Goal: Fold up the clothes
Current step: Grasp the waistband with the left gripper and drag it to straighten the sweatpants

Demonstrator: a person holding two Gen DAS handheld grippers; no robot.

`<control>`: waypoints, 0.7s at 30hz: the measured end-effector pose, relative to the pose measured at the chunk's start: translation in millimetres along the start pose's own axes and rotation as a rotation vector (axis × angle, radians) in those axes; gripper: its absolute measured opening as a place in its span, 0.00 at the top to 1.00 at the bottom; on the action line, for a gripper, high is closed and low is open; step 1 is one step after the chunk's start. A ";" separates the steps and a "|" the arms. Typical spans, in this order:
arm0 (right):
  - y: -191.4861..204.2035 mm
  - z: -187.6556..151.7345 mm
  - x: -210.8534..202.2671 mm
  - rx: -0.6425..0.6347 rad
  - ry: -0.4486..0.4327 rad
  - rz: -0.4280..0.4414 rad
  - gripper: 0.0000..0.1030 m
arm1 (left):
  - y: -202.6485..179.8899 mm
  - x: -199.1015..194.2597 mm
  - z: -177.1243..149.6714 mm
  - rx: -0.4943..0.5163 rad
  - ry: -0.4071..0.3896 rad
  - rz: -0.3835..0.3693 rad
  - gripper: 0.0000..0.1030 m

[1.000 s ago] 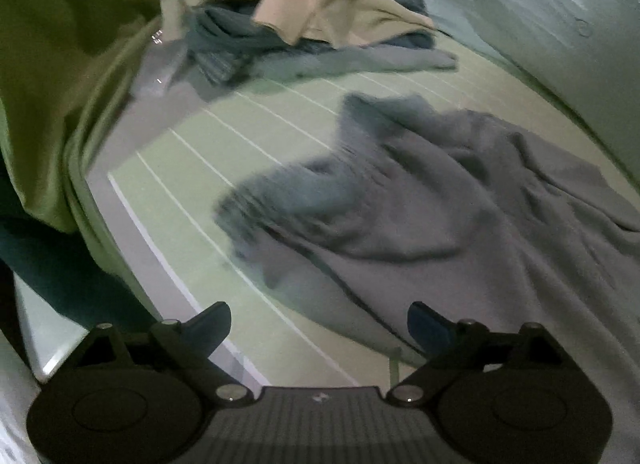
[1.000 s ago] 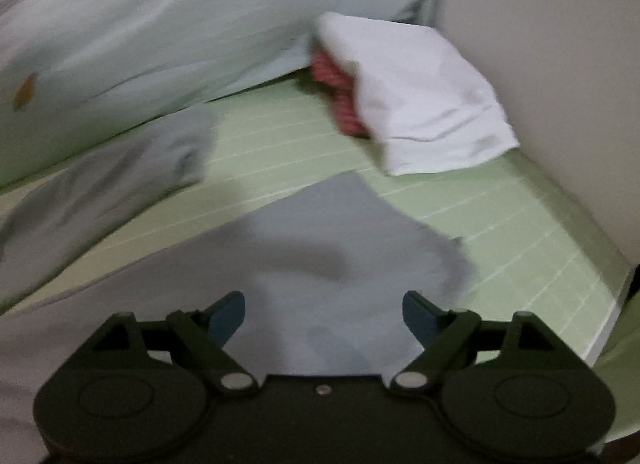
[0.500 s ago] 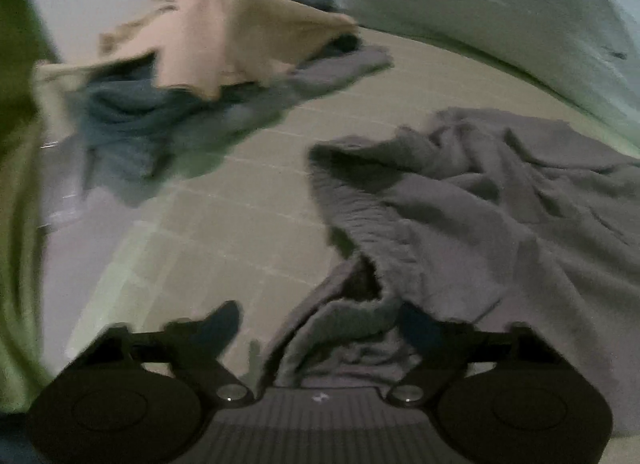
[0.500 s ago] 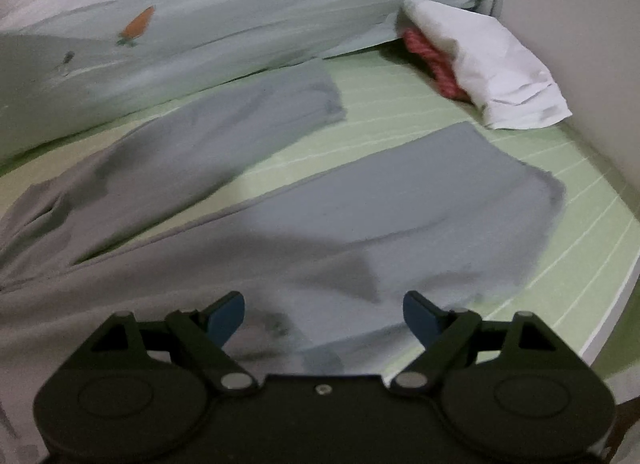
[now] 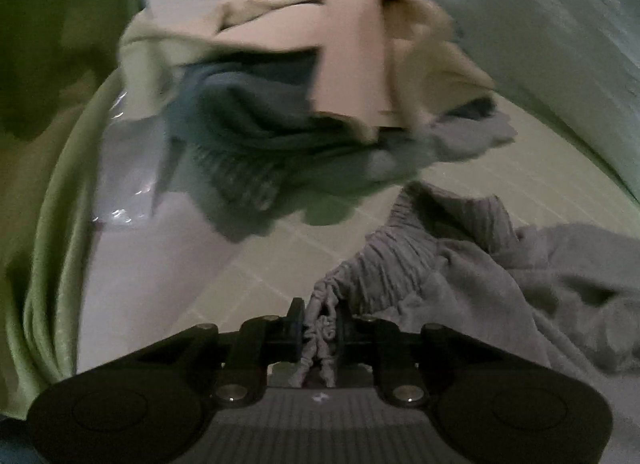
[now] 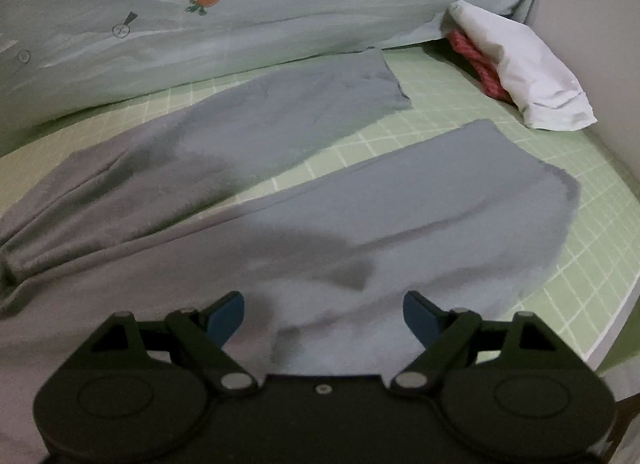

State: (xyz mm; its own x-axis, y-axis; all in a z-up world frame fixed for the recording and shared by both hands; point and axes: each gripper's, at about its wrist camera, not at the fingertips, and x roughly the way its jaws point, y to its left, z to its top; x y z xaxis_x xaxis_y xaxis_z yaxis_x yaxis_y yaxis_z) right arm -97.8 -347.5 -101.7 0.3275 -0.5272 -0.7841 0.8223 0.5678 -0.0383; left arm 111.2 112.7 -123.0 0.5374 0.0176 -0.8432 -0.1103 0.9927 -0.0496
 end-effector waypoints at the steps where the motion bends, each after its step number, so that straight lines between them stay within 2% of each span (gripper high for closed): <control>1: -0.2 0.5 1.0 0.002 0.004 0.003 0.15 | 1.3 -0.4 -0.6 -0.010 0.008 0.003 0.73; 3: -4.3 2.7 3.7 0.010 0.014 0.013 0.15 | -3.7 -5.4 -4.2 0.005 0.008 0.021 0.58; 5: -8.6 4.6 5.3 0.015 0.015 0.018 0.15 | -13.6 -15.2 -7.2 0.028 -0.016 0.026 0.27; 7: -15.5 8.2 7.3 0.019 0.006 0.021 0.12 | -25.2 -25.9 -9.3 0.050 -0.044 0.024 0.21; 10: -28.6 15.8 11.2 0.027 -0.015 0.027 0.00 | -49.9 -39.6 -8.3 0.067 -0.073 0.013 0.15; 14: -54.3 33.5 20.6 0.018 -0.042 0.071 0.00 | -88.1 -49.8 -12.6 0.074 -0.087 -0.011 0.12; 21: -104.6 78.6 43.8 0.033 -0.096 0.100 0.00 | -165.2 -46.1 -41.7 0.082 -0.006 -0.065 0.12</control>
State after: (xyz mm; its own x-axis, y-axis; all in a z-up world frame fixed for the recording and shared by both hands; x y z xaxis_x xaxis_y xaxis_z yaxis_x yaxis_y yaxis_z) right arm -132.8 -479.6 -83.3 0.4504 -0.5279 -0.7201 0.7974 0.6006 0.0584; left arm 69.9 -57.1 -98.2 0.5460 -0.0466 -0.8365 -0.0068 0.9982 -0.0600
